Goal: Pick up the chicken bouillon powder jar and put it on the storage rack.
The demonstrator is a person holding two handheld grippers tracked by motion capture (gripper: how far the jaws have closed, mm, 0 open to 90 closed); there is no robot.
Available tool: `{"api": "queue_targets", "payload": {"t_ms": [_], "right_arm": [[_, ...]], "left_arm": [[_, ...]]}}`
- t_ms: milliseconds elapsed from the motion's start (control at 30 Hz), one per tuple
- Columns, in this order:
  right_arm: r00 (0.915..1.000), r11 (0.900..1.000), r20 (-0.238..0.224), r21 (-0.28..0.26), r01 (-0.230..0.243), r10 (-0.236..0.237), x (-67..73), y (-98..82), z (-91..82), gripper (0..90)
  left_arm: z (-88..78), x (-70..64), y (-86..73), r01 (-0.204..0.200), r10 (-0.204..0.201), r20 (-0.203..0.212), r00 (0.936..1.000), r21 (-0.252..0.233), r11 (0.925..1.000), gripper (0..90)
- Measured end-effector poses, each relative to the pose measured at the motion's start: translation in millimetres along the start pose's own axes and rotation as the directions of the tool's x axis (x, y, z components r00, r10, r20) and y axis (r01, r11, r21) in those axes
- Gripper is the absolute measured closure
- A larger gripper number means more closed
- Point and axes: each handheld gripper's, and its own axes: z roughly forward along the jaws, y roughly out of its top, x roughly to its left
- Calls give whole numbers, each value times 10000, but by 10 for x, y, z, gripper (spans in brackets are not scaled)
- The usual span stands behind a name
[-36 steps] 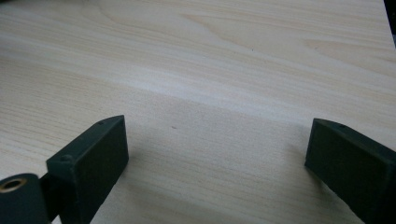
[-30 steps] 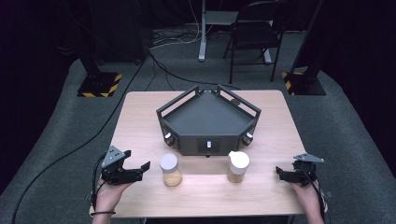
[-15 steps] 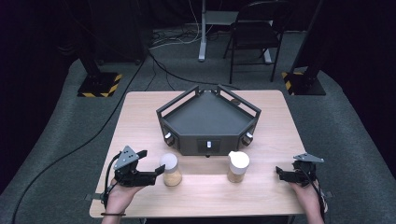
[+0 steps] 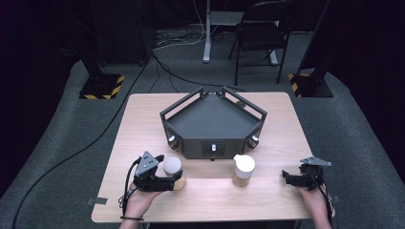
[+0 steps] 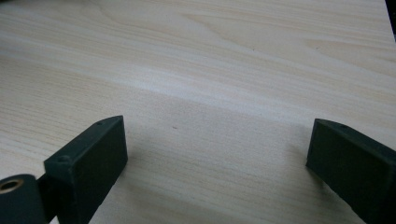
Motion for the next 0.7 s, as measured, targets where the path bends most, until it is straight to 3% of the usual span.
{"api": "queue_targets", "payload": {"t_ms": [333,700], "right_arm": [[10000,10000,-4,3,3,-3,0,0,0,40],[10000,10000,-10,6,5,-5,-1,1,0,39]], "left_arm": [[218,-26,-150,216,-217,-87,9997,-120,9997,117],[388,-10,-221,124,-125,-88,9999,-114,9999,210]]}}
